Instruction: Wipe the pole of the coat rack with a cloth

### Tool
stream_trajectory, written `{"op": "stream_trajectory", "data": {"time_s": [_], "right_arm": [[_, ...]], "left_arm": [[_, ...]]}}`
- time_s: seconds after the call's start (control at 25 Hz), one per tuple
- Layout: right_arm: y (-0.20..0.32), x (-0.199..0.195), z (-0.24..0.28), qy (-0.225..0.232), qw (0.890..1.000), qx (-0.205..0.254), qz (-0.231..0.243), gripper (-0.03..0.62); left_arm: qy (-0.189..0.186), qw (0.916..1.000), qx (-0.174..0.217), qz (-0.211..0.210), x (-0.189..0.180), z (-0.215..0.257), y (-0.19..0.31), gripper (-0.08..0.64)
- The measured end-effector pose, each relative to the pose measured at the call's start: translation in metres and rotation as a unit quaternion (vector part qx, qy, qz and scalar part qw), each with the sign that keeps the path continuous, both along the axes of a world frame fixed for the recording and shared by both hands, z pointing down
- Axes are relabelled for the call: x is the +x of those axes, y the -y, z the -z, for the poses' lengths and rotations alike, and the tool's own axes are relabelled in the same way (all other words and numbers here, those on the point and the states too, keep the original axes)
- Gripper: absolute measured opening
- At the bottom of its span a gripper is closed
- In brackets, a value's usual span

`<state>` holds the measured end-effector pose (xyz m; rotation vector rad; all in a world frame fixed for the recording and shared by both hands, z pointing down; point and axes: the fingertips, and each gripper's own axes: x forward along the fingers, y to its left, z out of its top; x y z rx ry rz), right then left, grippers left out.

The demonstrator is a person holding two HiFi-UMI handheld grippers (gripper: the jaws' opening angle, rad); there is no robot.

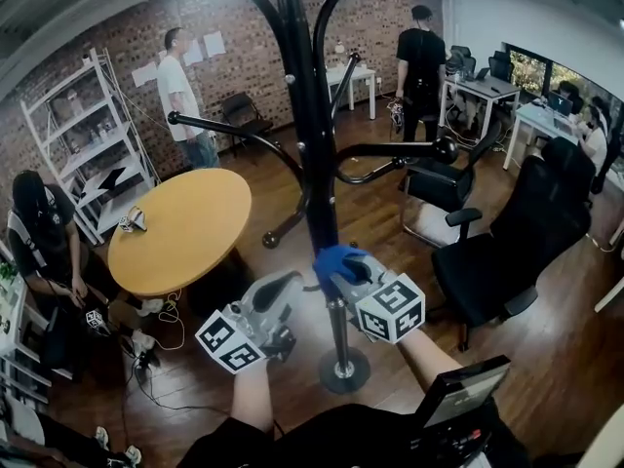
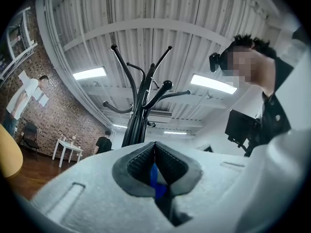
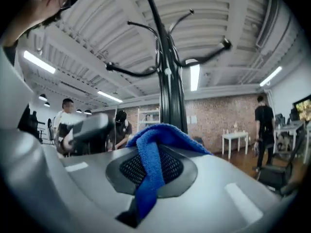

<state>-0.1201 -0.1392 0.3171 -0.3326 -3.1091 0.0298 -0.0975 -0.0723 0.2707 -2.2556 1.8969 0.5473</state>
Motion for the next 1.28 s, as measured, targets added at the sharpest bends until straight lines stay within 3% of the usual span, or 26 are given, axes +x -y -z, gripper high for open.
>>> {"op": "stream_trajectory", "data": {"time_s": [0.12,0.2,0.4,0.6,0.76,0.92,1.12,1.28], "right_arm": [[0.01,0.005,-0.102,-0.137,0.99,-0.023,-0.005,0.023],[0.015,0.015,-0.139,-0.188,0.982,-0.027,-0.012,0.023],[0.031,0.049,-0.132,-0.209,0.977,-0.035,-0.031,0.023],[0.045,0.076,-0.135,-0.219,0.972,-0.073,-0.038,0.023],[0.052,0.072,-0.123,-0.164,0.98,-0.098,-0.053,0.023],[0.045,0.053,-0.084,-0.077,0.992,-0.097,-0.026,0.023],[0.045,0.038,-0.044,0.001,0.991,-0.111,0.071,0.023],[0.072,0.03,-0.021,0.039,0.976,-0.131,0.17,0.023]], "left_arm": [[-0.003,1.0,-0.004,-0.006,0.001,-0.004,0.006,0.0],[-0.005,0.9999,-0.006,-0.012,0.003,-0.004,0.011,0.0],[-0.004,0.9996,-0.008,-0.026,0.009,-0.004,0.019,0.0],[-0.006,0.9994,-0.013,-0.031,0.01,-0.009,0.022,0.0],[-0.01,0.9995,-0.016,-0.027,0.005,-0.016,0.015,0.0],[-0.013,0.9997,-0.017,-0.007,-0.003,-0.02,0.014,0.0],[-0.011,0.9986,-0.026,0.045,0.006,-0.023,0.035,0.0],[-0.009,0.9888,-0.022,0.147,0.006,-0.022,0.069,0.0]]}}
